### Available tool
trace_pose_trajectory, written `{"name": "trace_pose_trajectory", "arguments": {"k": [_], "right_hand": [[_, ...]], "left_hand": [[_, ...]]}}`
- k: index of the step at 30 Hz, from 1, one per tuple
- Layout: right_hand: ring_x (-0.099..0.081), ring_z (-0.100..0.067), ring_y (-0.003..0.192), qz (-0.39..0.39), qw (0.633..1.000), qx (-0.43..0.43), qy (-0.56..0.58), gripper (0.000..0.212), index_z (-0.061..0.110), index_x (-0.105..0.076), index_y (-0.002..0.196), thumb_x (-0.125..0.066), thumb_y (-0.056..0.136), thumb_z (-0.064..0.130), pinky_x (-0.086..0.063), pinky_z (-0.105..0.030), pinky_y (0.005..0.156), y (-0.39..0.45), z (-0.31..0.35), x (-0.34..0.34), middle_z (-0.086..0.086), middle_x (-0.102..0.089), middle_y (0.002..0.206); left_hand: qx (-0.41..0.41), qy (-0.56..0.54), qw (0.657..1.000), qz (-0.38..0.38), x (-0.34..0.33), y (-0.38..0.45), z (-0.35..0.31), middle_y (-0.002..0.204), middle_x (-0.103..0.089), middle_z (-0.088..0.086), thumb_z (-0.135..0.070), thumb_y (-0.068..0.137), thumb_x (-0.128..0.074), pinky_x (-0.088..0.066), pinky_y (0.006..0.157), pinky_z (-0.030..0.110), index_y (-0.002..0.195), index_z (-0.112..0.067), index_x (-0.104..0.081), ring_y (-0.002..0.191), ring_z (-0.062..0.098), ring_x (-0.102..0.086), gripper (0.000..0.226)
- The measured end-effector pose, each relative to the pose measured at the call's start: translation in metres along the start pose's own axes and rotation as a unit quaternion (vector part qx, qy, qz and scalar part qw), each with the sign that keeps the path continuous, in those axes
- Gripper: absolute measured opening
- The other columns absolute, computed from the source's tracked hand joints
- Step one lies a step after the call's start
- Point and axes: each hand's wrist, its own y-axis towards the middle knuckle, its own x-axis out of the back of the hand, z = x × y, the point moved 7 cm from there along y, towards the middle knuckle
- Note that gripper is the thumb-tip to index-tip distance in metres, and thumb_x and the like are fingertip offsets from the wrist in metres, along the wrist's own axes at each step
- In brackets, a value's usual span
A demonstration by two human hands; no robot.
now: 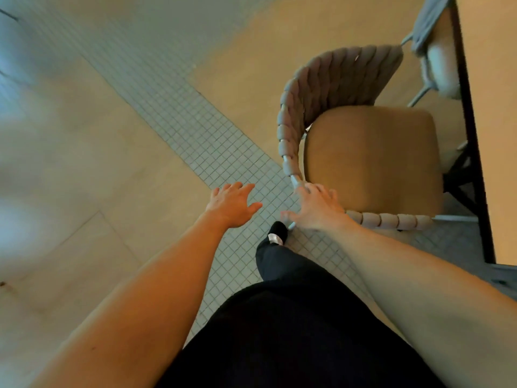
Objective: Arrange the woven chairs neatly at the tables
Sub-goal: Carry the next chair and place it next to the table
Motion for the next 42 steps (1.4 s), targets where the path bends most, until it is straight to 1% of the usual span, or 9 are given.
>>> {"name": "trace_pose_trajectory", "arguments": {"k": [4, 9, 15, 22, 28, 33, 35, 38, 42], "right_hand": [[-0.033, -0.029, 0.142, -0.002, 1.0, -0.027, 0.015, 0.081, 0.024, -0.039, 0.151, -0.045, 0.09, 0.077, -0.031, -0.053, 0.11, 0.032, -0.007, 0.02, -0.004, -0.043, 0.151], [-0.03, -0.03, 0.146, 0.007, 0.998, -0.052, 0.025, 0.085, 0.022, -0.036, 0.154, -0.041, 0.091, 0.079, -0.029, -0.055, 0.113, 0.062, -0.015, 0.047, -0.007, -0.038, 0.157], [-0.029, -0.029, 0.146, -0.003, 0.994, -0.086, 0.064, 0.082, 0.023, -0.037, 0.152, -0.041, 0.091, 0.078, -0.028, -0.056, 0.114, 0.087, -0.025, 0.067, -0.006, -0.037, 0.157], [-0.024, -0.031, 0.149, -0.01, 0.978, -0.158, 0.133, 0.085, 0.023, -0.034, 0.155, -0.044, 0.091, 0.078, -0.022, -0.057, 0.116, 0.106, -0.045, 0.083, -0.008, -0.032, 0.161], [-0.029, -0.031, 0.147, -0.003, 0.951, -0.238, 0.199, 0.083, 0.025, -0.037, 0.152, -0.044, 0.09, 0.08, -0.019, -0.06, 0.117, 0.126, -0.05, 0.082, -0.008, -0.035, 0.159], [-0.034, -0.03, 0.144, -0.025, 0.91, -0.313, 0.271, 0.09, 0.024, -0.036, 0.153, -0.043, 0.087, 0.084, -0.018, -0.062, 0.117, 0.145, -0.037, 0.08, -0.009, -0.04, 0.155], [-0.035, -0.03, 0.142, -0.029, 0.892, -0.34, 0.297, 0.094, 0.024, -0.037, 0.153, -0.04, 0.084, 0.087, -0.019, -0.061, 0.116, 0.152, -0.03, 0.074, -0.009, -0.042, 0.152], [-0.032, -0.03, 0.145, -0.028, 0.862, -0.389, 0.323, 0.096, 0.025, -0.033, 0.156, -0.038, 0.084, 0.089, -0.016, -0.063, 0.118, 0.162, -0.017, 0.064, -0.009, -0.039, 0.156], [-0.029, -0.029, 0.146, -0.036, 0.837, -0.428, 0.339, 0.096, 0.023, -0.033, 0.156, -0.035, 0.085, 0.089, -0.018, -0.06, 0.118, 0.17, -0.002, 0.053, -0.006, -0.038, 0.158]], "left_hand": [[-0.028, 0.02, 0.999, 0.014, 0.028, 0.05, 0.004, 0.157, -0.036, 0.003, -0.063, 0.098, -0.038, -0.02, 0.119, 0.054, 0.155, -0.029, -0.028, 0.144, 0.027, -0.033, 0.067], [-0.056, 0.042, 0.997, 0.02, 0.062, 0.1, -0.003, 0.158, -0.035, 0.004, -0.066, 0.096, -0.039, -0.018, 0.119, 0.057, 0.155, -0.03, -0.028, 0.145, 0.027, -0.031, 0.07], [-0.125, 0.086, 0.988, 0.013, 0.095, 0.15, -0.025, 0.16, -0.03, 0.002, -0.067, 0.095, -0.04, -0.009, 0.121, 0.06, 0.155, -0.029, -0.028, 0.148, 0.027, -0.025, 0.072], [-0.207, 0.144, 0.967, 0.026, 0.122, 0.208, -0.05, 0.161, -0.028, 0.005, -0.071, 0.093, -0.04, -0.011, 0.121, 0.058, 0.153, -0.029, -0.031, 0.148, 0.027, -0.023, 0.074], [-0.293, 0.197, 0.934, 0.054, 0.141, 0.257, -0.068, 0.16, -0.027, 0.003, -0.077, 0.087, -0.042, -0.013, 0.12, 0.056, 0.153, -0.031, -0.032, 0.148, 0.027, -0.022, 0.08], [-0.375, 0.255, 0.884, 0.11, 0.153, 0.3, -0.076, 0.159, -0.026, 0.004, -0.082, 0.079, -0.049, -0.007, 0.121, 0.056, 0.146, -0.038, -0.038, 0.149, 0.027, -0.017, 0.08], [-0.408, 0.288, 0.857, 0.124, 0.154, 0.312, -0.08, 0.16, -0.025, 0.006, -0.082, 0.079, -0.05, -0.005, 0.121, 0.056, 0.149, -0.036, -0.034, 0.15, 0.029, -0.015, 0.085], [-0.454, 0.362, 0.802, 0.142, 0.146, 0.325, -0.083, 0.162, -0.021, 0.005, -0.084, 0.077, -0.049, -0.001, 0.121, 0.057, 0.155, -0.034, -0.024, 0.151, 0.03, -0.008, 0.096], [-0.504, 0.433, 0.735, 0.136, 0.127, 0.336, -0.079, 0.16, -0.025, 0.004, -0.088, 0.075, -0.045, 0.008, 0.119, 0.061, 0.156, -0.032, -0.022, 0.152, 0.03, -0.004, 0.101]]}}
